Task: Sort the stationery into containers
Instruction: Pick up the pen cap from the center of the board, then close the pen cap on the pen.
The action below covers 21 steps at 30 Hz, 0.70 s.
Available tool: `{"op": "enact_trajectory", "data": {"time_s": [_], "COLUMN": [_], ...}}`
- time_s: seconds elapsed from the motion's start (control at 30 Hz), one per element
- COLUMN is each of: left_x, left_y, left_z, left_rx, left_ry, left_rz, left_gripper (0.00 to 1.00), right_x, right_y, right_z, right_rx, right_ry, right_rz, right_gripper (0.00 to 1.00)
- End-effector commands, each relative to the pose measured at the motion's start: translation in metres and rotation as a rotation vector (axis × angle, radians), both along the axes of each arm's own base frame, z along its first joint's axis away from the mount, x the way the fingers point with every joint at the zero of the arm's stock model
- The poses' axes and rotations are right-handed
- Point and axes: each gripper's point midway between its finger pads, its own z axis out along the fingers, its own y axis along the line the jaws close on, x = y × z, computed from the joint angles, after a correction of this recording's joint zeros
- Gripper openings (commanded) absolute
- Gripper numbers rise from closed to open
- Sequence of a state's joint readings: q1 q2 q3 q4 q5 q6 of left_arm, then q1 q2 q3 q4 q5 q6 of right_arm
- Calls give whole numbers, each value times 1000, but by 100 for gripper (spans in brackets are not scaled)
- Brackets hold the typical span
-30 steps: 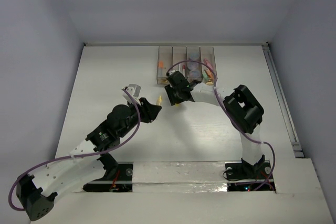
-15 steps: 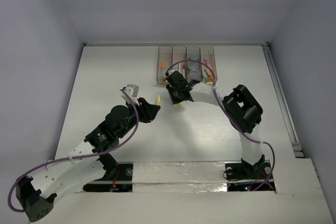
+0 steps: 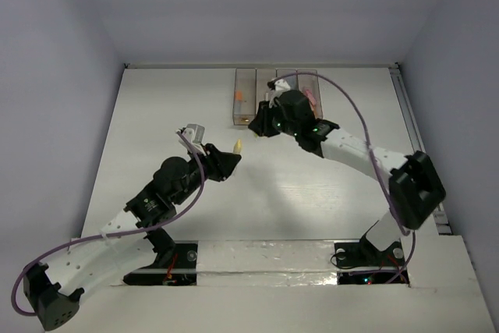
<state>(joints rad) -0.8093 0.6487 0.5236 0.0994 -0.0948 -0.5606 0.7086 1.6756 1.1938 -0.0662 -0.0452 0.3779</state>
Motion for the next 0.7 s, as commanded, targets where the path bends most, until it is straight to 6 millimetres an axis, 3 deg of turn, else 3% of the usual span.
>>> {"op": "enact_trajectory", "data": {"time_s": [0.0, 0.07, 0.17, 0.23, 0.3, 0.33, 0.4, 0.43, 0.5, 0.53, 0.67], "left_x": [-3, -2, -2, -6, -9, -11, -13, -15, -17, -21, -29], "left_y": [-9, -12, -17, -23, -28, -29, -33, -34, -35, -35, -36], "left_z": [41, 54, 70, 83, 86, 93, 99, 102, 107, 116, 128], "left_rx": [-139, -178, -217, -255, -275, -307, -338, -358, -386, -415, -473], "left_ry": [-95, -124, -155, -179, -183, -194, -203, -200, -209, -232, -241], "left_rz": [-41, -54, -76, -114, -146, -156, -178, -189, -213, -229, -276], "left_gripper": [0, 0, 0, 0, 0, 0, 0, 0, 0, 0, 0], "right_x": [-6, -11, -20, -31, -41, -48, -57, -64, -73, -78, -79], "right_y": [22, 13, 2, -5, -6, -6, -5, -6, -8, -13, -21], "right_z": [121, 153, 178, 210, 213, 228, 229, 241, 243, 253, 259], "right_rx": [364, 462, 587, 719, 801, 856, 924, 973, 1040, 1084, 1136], "right_ry": [-199, -248, -281, -325, -285, -319, -275, -308, -274, -319, -338], "right_rz": [85, 110, 140, 169, 206, 243, 291, 331, 356, 371, 343], "right_gripper": [0, 0, 0, 0, 0, 0, 0, 0, 0, 0, 0]}}
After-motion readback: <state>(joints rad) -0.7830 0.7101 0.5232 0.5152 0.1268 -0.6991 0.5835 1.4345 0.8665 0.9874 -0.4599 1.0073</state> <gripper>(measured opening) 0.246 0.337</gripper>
